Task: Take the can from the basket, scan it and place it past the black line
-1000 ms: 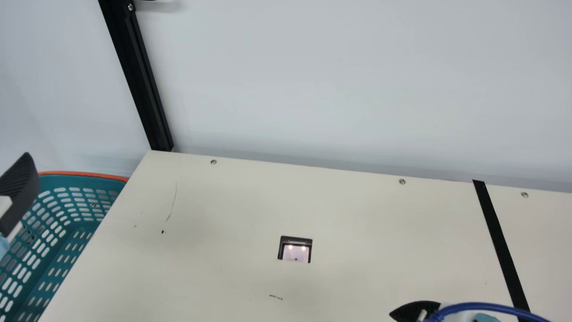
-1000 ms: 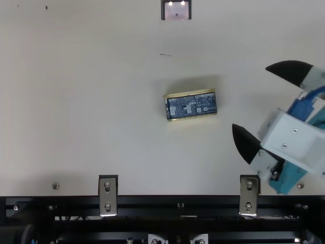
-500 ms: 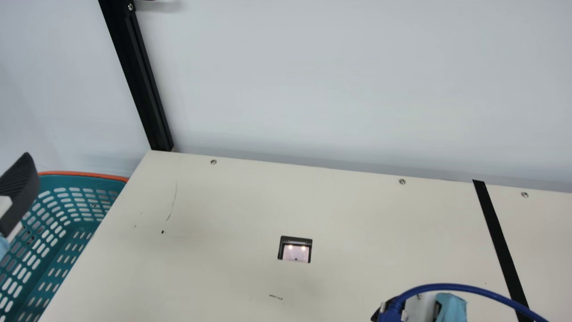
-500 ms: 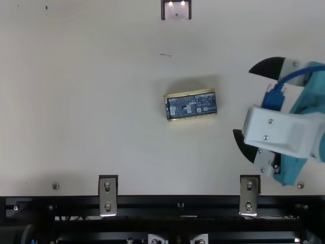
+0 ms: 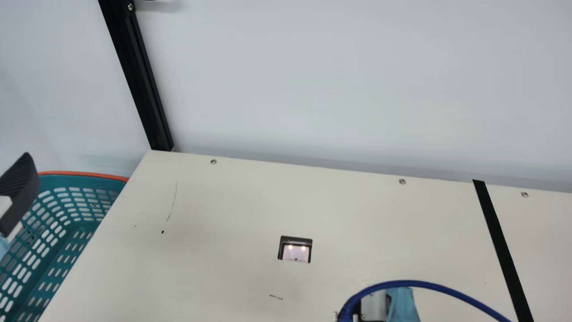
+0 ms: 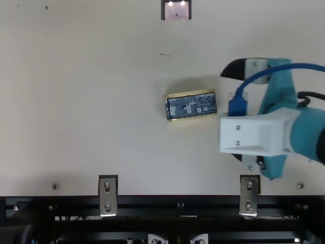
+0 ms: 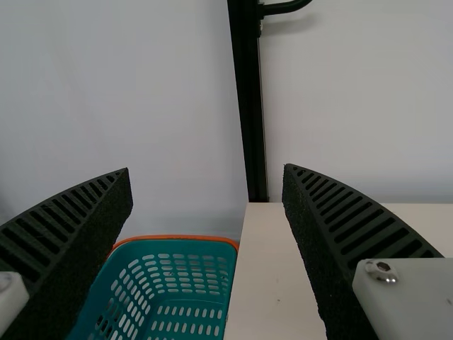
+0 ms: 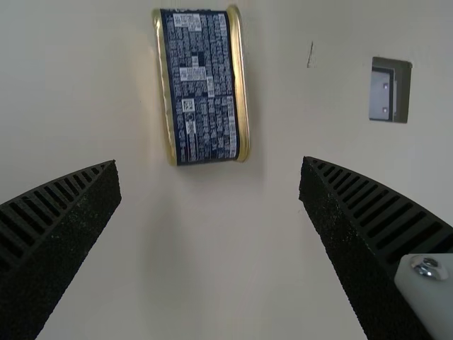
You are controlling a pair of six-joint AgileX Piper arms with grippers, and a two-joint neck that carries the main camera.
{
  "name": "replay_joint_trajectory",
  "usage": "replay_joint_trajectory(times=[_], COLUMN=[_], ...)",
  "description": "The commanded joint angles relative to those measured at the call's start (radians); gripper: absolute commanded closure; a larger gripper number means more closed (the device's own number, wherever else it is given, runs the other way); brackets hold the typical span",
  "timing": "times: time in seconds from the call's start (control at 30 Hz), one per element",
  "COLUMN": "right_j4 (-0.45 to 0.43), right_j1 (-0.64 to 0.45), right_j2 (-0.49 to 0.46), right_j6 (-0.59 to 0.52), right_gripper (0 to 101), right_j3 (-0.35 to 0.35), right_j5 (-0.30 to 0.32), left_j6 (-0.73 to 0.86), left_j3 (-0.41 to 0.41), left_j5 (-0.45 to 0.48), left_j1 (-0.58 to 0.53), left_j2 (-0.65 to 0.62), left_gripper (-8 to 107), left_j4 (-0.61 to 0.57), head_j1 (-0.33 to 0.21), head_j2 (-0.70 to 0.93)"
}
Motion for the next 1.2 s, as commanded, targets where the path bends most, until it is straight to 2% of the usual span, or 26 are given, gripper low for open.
replay_joint_trajectory(times=[0.0,0.37,0.57,0.8,1.1,1.13,1.17], right_j4=[-0.002,-0.004,0.001,0.015,0.018,0.018,0.018], right_j1=[0.025,0.165,0.193,0.165,0.159,0.159,0.159], right_j2=[0.016,0.131,0.190,0.229,0.233,0.233,0.233], right_j6=[0.013,0.082,0.094,0.077,0.075,0.075,0.075], right_gripper=[0,0,0,0,0,56,101], right_j3=[-0.004,-0.023,-0.029,-0.033,-0.033,-0.033,-0.033], right_j5=[-0.019,-0.134,-0.182,-0.207,-0.213,-0.213,-0.213], left_j6=[0.000,0.000,0.000,0.000,0.000,0.000,0.000], left_j3=[0.000,0.000,0.000,0.000,0.000,0.000,0.000], left_j5=[0.000,0.000,0.000,0.000,0.000,0.000,0.000], left_j1=[0.000,0.000,0.000,0.000,0.000,0.000,0.000], left_j2=[0.000,0.000,0.000,0.000,0.000,0.000,0.000], left_gripper=[9,9,9,9,9,9,9], left_j4=[0.000,0.000,0.000,0.000,0.000,0.000,0.000], head_j1=[-0.037,-0.037,-0.037,-0.037,-0.037,-0.037,-0.037], head_j2=[-0.008,-0.008,-0.008,-0.008,-0.008,-0.008,-0.008])
